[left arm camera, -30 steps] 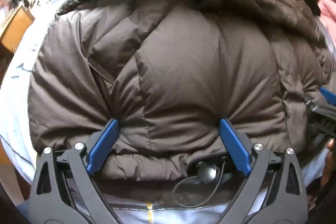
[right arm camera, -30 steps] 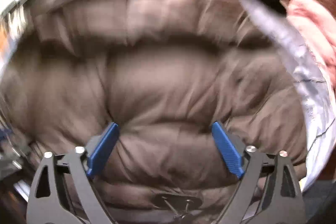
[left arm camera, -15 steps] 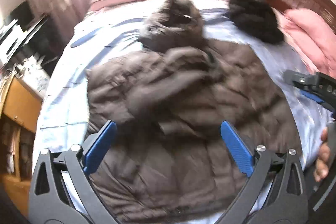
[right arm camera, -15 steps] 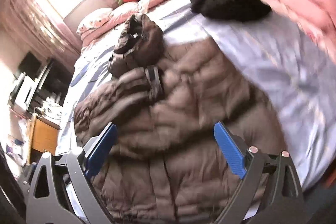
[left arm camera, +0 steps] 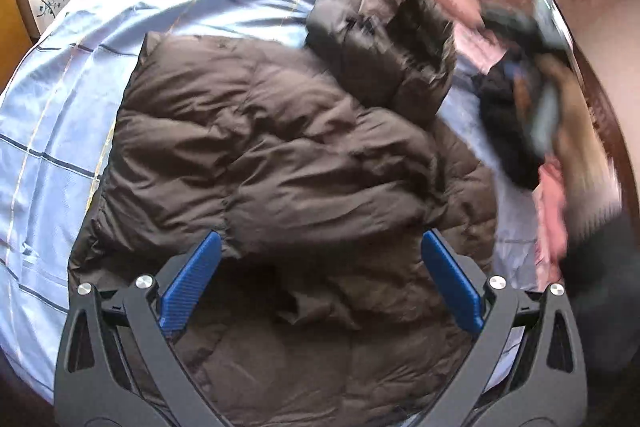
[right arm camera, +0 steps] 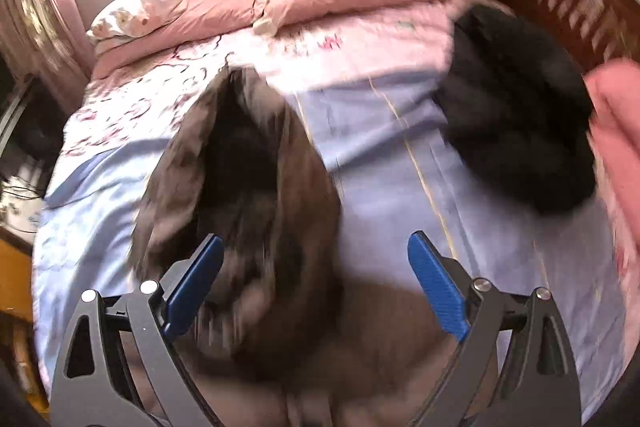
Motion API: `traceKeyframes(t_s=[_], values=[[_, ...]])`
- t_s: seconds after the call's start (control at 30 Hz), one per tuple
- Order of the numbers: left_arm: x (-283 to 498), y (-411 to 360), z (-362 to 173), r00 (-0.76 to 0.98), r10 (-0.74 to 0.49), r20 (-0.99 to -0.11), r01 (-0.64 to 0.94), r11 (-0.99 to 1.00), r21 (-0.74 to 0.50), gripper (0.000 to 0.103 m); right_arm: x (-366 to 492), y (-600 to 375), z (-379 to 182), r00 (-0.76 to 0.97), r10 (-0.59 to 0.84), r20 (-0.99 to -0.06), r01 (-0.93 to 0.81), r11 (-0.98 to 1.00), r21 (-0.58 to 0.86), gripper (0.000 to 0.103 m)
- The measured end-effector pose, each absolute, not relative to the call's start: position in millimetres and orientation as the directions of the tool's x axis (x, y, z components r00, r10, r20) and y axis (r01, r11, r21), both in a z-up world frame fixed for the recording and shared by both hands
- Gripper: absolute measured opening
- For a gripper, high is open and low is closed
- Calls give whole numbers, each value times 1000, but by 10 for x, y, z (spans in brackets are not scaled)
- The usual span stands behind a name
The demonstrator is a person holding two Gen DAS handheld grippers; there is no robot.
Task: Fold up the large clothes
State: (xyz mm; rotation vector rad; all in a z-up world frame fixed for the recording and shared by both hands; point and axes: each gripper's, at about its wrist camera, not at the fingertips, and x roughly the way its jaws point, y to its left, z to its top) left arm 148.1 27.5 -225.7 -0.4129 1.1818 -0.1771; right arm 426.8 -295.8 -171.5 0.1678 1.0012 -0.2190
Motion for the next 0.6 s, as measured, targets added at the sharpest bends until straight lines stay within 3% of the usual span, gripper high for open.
traceKeyframes(t_s=[0.13,0.17,0.23,0.27,0.33,0.47,0.6], values=[[1633,155,-2517,314,-358,-879,-69,915,-397,101,4900,-2845,-2069,458,-215,-862,247,963,-109,94],[1657,122,-2554,302,-359,-883,-53,919,-392,101,5035,-2835,-2238,435,-225,-872,241,962,-128,90],[1695,17,-2624,299,-314,-901,10,945,-326,101,5137,-2837,-2415,430,-200,-880,219,969,-113,46],[1702,-3,-2640,303,-282,-910,27,957,-288,101,5154,-2855,-2457,417,-199,-887,223,968,-112,6],[1742,13,-2693,309,-224,-925,37,974,-223,101,5102,-2953,-2441,455,-154,-877,255,966,-37,6],[1825,217,-2718,318,-233,-919,-23,967,-253,101,4803,-3115,-2032,607,-32,-794,227,964,135,4],[1823,414,-2651,344,-211,-915,-97,961,-258,101,4092,-3299,-1392,731,251,-635,20,922,387,4]])
